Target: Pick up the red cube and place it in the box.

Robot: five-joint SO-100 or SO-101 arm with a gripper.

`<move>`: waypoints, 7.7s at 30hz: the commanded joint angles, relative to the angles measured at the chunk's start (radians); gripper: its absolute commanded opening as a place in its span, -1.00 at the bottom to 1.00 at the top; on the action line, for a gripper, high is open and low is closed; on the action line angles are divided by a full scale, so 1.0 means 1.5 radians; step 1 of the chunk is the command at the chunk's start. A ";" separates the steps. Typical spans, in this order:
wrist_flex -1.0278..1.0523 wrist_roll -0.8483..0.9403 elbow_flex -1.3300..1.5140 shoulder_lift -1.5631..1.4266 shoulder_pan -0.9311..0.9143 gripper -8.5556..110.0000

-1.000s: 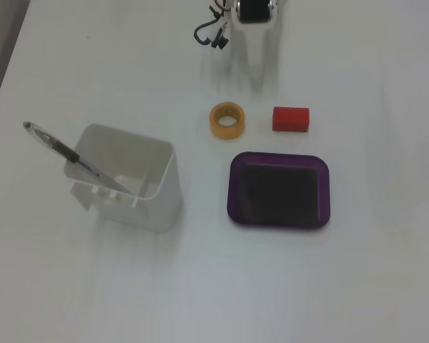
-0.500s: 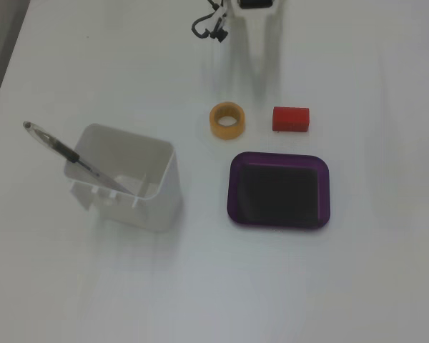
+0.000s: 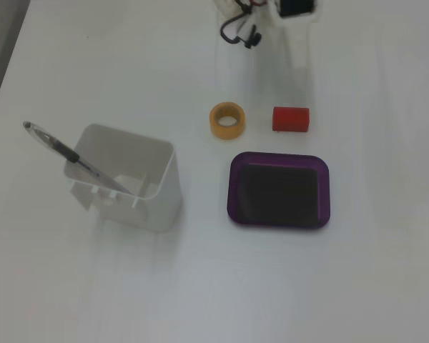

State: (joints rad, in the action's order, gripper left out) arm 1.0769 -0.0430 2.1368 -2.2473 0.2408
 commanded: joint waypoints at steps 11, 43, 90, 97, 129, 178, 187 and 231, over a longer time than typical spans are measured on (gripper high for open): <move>0.051 -0.074 -0.260 0.468 0.010 -0.36; 0.063 0.009 -0.286 0.301 -0.046 -0.87; -0.463 0.091 -0.273 0.545 -0.051 -0.86; -0.465 0.093 -0.269 0.547 -0.052 -0.86; -0.462 0.094 -0.266 0.539 -0.085 -0.66; 0.041 -0.047 0.518 -0.809 -0.124 -0.58; 0.050 -0.008 0.570 -0.809 -0.123 -0.59; 0.043 -0.009 0.625 -0.809 -0.115 -0.86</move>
State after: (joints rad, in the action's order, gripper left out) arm 1.1536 -0.0629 3.0664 -3.3563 0.0629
